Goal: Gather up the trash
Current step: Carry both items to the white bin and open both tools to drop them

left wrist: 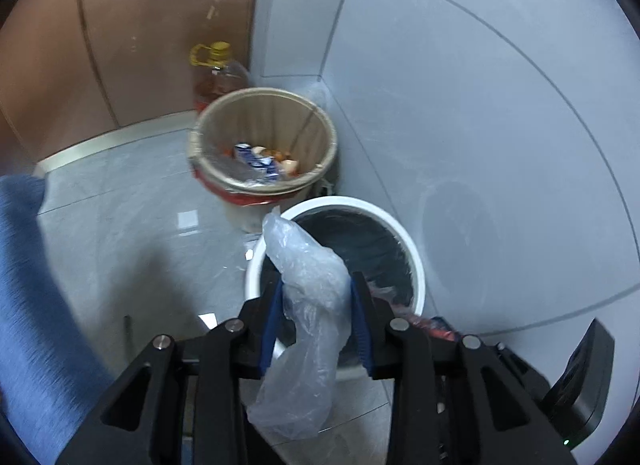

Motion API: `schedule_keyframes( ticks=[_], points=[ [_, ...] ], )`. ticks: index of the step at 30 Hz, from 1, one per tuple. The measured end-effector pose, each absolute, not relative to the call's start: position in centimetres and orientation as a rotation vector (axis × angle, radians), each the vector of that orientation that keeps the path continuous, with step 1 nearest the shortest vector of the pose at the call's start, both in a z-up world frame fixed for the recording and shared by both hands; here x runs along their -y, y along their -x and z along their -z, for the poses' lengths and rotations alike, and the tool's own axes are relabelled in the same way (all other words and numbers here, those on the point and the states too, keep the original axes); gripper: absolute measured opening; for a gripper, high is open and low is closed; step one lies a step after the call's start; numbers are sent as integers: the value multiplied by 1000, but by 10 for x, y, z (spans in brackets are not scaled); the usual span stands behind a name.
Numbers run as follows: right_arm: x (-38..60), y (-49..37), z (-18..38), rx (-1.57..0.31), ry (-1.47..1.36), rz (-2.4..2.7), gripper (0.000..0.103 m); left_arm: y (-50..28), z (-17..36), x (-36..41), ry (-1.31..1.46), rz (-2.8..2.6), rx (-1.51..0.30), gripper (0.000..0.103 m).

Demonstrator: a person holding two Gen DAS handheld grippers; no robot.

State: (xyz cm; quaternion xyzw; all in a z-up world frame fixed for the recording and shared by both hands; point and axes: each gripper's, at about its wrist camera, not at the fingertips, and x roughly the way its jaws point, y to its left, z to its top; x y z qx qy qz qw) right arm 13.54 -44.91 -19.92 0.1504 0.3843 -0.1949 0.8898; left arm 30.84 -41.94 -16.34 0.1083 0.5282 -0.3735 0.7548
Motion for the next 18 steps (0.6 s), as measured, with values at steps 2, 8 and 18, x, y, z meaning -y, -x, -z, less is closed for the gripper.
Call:
schedule_keyframes(
  ticks=[2,8,18],
  points=[
    [455,-137,208,-818,-313,429,26,-313,172,432,-225,836,-1174,39],
    [460,-133,214,-832,-310,462,44,-322,182,443,-160,869,-1190,46],
    [429,-125,183,-760,-317,397,47,-292,121,391,-113,862,-1022,46]
  ],
)
